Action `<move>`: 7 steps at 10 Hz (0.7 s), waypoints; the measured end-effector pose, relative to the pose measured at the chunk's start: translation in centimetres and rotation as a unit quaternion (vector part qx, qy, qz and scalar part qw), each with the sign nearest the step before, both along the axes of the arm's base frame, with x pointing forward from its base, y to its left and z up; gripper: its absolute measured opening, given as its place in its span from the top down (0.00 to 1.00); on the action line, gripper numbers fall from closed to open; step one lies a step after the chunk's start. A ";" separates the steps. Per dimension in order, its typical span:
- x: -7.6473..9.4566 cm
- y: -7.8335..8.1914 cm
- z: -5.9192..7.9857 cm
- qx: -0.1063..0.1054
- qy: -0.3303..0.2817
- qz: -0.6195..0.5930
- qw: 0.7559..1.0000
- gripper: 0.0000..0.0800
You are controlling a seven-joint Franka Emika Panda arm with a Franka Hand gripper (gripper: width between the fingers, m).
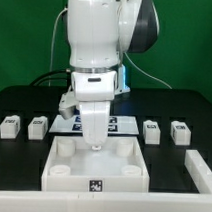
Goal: Assemble one leg
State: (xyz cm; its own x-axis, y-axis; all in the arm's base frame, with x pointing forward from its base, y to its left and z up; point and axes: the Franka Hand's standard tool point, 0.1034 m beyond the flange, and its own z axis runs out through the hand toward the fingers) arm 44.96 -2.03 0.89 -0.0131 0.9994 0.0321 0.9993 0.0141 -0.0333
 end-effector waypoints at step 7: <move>3.1 7.0 -0.1 0.022 -0.024 -0.008 0.999 0.93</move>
Offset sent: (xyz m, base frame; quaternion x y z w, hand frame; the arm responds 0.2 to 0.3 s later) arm 0.0261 0.0462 -0.0052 -0.0303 0.0173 -0.0024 0.9994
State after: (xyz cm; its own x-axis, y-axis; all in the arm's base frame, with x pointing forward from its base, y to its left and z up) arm 48.10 4.96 0.78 -0.0006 0.9972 0.0751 0.9999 -0.0006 0.0159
